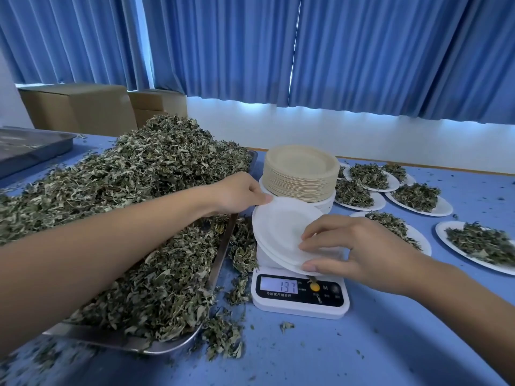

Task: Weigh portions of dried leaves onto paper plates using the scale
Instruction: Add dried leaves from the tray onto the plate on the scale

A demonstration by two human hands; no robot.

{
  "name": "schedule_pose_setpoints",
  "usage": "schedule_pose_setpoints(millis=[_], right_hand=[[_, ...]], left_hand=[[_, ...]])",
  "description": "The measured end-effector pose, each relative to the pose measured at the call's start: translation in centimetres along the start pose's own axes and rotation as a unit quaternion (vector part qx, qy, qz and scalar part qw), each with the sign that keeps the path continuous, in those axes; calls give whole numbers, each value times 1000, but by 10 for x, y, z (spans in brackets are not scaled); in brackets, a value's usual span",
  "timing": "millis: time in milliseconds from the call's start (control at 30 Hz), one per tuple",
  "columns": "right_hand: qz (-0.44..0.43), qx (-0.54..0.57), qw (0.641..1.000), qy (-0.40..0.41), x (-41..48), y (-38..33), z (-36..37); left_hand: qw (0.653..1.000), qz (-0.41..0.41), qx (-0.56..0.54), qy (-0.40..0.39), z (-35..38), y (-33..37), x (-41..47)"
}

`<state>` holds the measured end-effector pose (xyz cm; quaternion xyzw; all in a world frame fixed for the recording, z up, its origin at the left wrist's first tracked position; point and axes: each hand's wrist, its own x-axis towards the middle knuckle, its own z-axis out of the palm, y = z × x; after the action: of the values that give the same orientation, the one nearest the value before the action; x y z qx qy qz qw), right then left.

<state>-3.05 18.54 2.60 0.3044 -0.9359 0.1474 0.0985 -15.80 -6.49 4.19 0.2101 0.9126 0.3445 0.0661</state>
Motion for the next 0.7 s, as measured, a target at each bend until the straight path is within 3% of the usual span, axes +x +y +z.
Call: schedule_pose_setpoints(millis=[67, 167, 267, 333, 400, 467, 567, 700], right_hand=[[9, 21, 999, 31, -1, 4, 4], [34, 121, 983, 133, 0, 7, 10], [89, 163, 945, 268, 4, 8, 10], [171, 165, 917, 321, 9, 12, 5], [273, 167, 898, 302, 14, 20, 0], [326, 265, 867, 268, 19, 27, -4], [311, 460, 792, 255, 28, 30, -12], [352, 504, 733, 292, 61, 34, -31]], left_hand=[[996, -37, -73, -20, -5, 1, 2], [962, -83, -247, -77, -10, 4, 2], [948, -68, -305, -63, -12, 6, 2], [941, -56, -331, -43, -13, 8, 2], [923, -47, -381, -18, -15, 9, 4], [904, -39, -425, 4, -18, 11, 8], [887, -30, -460, 31, -21, 17, 17], [851, -60, -511, 107, -27, 31, 35]])
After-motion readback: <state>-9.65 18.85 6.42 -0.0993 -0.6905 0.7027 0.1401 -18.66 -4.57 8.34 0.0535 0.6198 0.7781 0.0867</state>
